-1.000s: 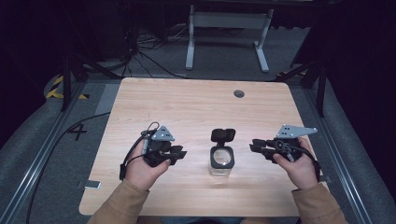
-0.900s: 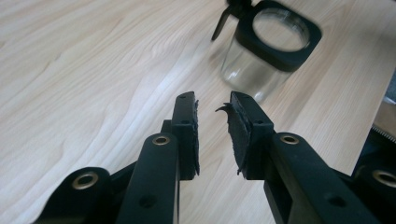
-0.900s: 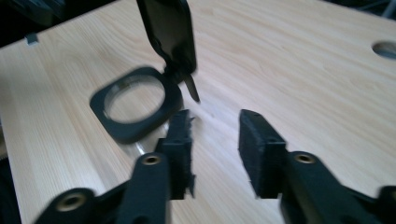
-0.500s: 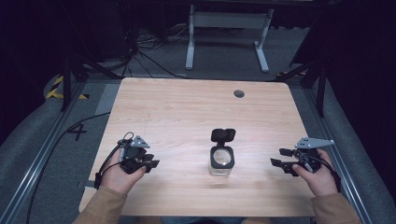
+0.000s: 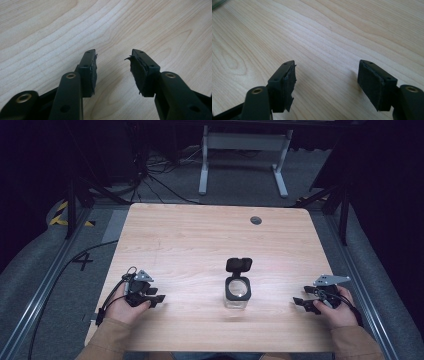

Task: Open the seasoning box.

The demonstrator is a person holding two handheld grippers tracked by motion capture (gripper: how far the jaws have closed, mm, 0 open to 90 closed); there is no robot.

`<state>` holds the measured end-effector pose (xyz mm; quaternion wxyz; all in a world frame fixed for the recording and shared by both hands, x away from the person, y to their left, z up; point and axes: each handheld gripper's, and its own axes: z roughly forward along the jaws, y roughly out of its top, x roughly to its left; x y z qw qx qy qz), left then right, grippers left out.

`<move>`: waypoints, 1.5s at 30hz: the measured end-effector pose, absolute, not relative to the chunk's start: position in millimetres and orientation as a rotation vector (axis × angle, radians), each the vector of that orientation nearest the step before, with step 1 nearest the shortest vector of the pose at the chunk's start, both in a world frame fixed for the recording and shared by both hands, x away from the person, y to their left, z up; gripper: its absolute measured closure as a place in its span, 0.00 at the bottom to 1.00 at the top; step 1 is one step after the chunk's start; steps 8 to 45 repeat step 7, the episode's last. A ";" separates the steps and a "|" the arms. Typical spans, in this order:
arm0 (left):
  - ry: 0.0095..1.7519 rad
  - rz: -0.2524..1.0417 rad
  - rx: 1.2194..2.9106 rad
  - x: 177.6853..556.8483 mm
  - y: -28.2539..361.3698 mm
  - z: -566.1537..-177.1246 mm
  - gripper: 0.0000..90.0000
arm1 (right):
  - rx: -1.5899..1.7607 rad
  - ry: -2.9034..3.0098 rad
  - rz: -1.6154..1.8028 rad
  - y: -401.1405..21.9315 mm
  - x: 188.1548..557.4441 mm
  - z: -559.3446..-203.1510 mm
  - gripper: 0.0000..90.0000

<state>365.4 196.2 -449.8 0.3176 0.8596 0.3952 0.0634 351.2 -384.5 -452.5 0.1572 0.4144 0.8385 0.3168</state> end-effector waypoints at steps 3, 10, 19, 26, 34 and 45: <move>1.048 0.155 2.253 365.6 196.0 -450.4 0.60 | 1.171 2.394 0.929 -380.2 351.5 -453.9 0.32; 1.058 0.170 2.239 365.9 196.7 -451.4 0.57 | 1.178 2.389 0.944 -378.4 352.2 -455.0 0.32; 1.058 0.170 2.239 365.9 196.7 -451.4 0.57 | 1.178 2.389 0.944 -378.4 352.2 -455.0 0.32; 1.058 0.170 2.239 365.9 196.7 -451.4 0.57 | 1.178 2.389 0.944 -378.4 352.2 -455.0 0.32; 1.058 0.170 2.239 365.9 196.7 -451.4 0.57 | 1.178 2.389 0.944 -378.4 352.2 -455.0 0.32; 1.058 0.170 2.239 365.9 196.7 -451.4 0.57 | 1.178 2.389 0.944 -378.4 352.2 -455.0 0.32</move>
